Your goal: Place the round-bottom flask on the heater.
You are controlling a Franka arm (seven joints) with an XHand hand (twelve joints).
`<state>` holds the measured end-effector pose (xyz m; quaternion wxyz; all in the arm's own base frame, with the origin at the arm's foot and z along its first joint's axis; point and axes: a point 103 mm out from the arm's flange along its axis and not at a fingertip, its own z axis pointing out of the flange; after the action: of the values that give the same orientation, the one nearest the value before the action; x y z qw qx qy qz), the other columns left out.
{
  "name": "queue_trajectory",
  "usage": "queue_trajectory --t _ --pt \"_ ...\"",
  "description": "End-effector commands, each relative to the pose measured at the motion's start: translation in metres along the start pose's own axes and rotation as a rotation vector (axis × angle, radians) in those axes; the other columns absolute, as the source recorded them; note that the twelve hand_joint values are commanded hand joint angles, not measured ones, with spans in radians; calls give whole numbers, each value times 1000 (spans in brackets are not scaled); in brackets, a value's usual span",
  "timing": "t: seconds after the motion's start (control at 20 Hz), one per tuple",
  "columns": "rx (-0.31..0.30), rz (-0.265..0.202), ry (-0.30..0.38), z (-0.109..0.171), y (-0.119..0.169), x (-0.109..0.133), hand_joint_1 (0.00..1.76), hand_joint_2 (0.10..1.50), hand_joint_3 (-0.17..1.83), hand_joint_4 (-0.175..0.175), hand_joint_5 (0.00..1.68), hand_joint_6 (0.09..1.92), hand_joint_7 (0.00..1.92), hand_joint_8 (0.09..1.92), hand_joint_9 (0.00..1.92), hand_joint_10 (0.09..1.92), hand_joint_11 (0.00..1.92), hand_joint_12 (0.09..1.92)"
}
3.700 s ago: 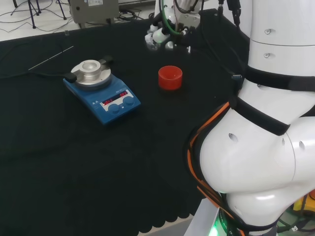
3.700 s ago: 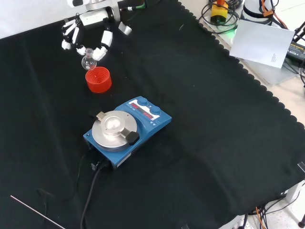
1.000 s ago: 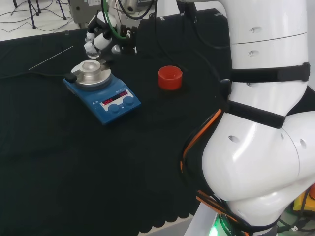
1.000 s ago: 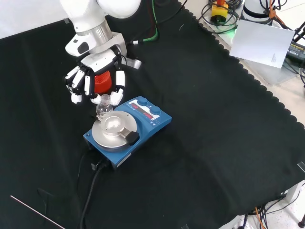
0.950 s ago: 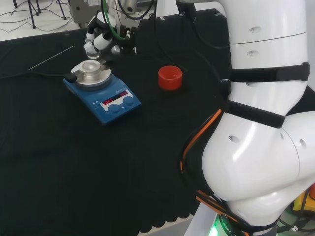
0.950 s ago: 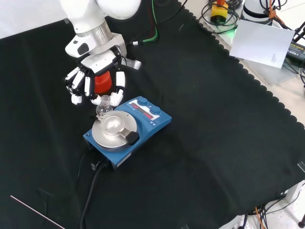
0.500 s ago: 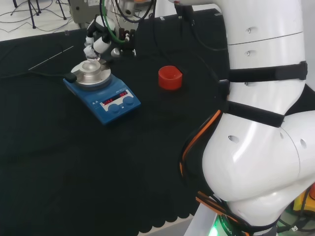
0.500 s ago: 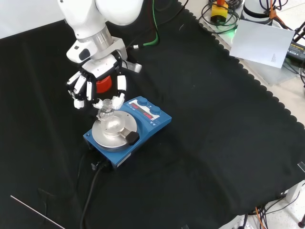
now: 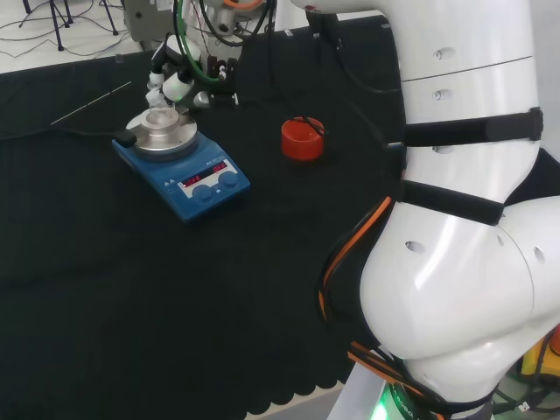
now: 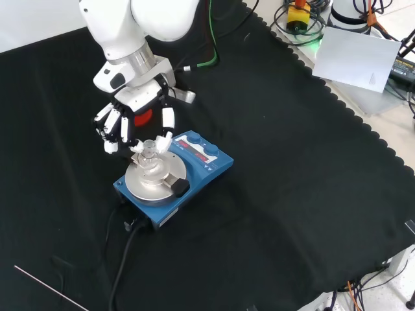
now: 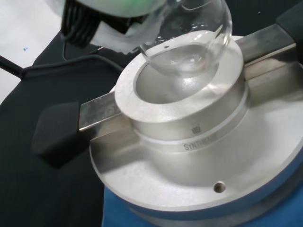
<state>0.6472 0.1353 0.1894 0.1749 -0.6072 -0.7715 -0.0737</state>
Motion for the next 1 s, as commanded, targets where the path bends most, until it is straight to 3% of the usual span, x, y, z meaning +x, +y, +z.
queue_trajectory --t 0.05,0.4,1.0 --pt "3 -2 -4 1 -1 2 1095 651 822 148 1120 1017 434 593 521 640 117 1347" --pt "26 -6 -13 13 2 11 1095 651 822 149 1120 1017 434 593 522 640 117 1347" --pt "40 -5 -14 15 3 4 1094 652 821 152 1119 1017 434 593 522 640 118 1348"
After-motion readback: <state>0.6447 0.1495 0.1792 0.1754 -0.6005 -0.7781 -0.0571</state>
